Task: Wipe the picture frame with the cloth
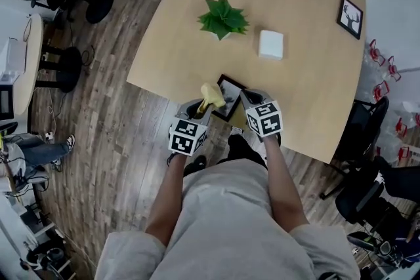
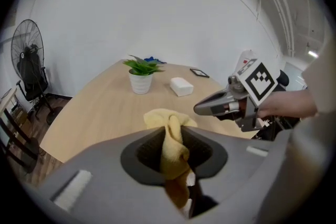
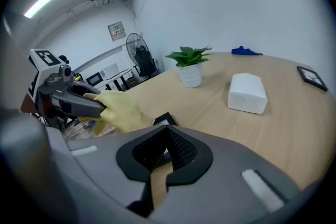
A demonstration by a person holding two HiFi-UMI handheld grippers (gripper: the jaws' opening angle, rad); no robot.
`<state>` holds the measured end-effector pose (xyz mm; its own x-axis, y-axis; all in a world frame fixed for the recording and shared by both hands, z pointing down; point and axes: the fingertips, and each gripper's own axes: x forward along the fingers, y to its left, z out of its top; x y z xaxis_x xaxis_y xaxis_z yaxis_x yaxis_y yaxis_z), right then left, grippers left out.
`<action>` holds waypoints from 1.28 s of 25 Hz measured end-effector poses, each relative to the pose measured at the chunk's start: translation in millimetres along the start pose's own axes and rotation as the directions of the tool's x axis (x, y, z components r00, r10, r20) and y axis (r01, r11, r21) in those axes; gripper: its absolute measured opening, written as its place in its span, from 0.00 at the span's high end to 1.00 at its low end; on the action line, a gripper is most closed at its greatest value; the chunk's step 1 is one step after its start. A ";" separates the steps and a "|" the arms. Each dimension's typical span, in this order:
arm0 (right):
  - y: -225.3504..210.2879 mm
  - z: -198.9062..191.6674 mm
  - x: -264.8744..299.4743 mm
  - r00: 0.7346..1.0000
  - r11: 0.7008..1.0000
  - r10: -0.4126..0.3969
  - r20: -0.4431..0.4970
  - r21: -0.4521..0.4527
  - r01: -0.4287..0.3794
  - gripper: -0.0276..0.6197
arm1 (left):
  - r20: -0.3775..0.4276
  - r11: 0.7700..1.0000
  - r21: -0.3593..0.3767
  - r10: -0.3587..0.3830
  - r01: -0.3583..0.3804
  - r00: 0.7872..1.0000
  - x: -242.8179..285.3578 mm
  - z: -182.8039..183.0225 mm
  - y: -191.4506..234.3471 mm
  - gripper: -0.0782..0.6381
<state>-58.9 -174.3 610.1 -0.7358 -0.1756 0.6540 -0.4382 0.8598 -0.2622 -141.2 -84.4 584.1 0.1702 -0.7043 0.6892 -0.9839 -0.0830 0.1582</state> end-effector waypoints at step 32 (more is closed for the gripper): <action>-11.2 -45.7 42.8 0.967 0.984 0.073 -0.244 -0.141 -0.109 0.96 | -0.332 0.842 0.460 -0.131 0.282 0.934 107.2 23.6 -8.0 0.71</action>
<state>-61.8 -169.5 673.4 -0.6173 0.0096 0.7867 -0.2780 0.9327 -0.2296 -116.5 -175.9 640.0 0.3061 -0.4132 0.8576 -0.8054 -0.5928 0.0019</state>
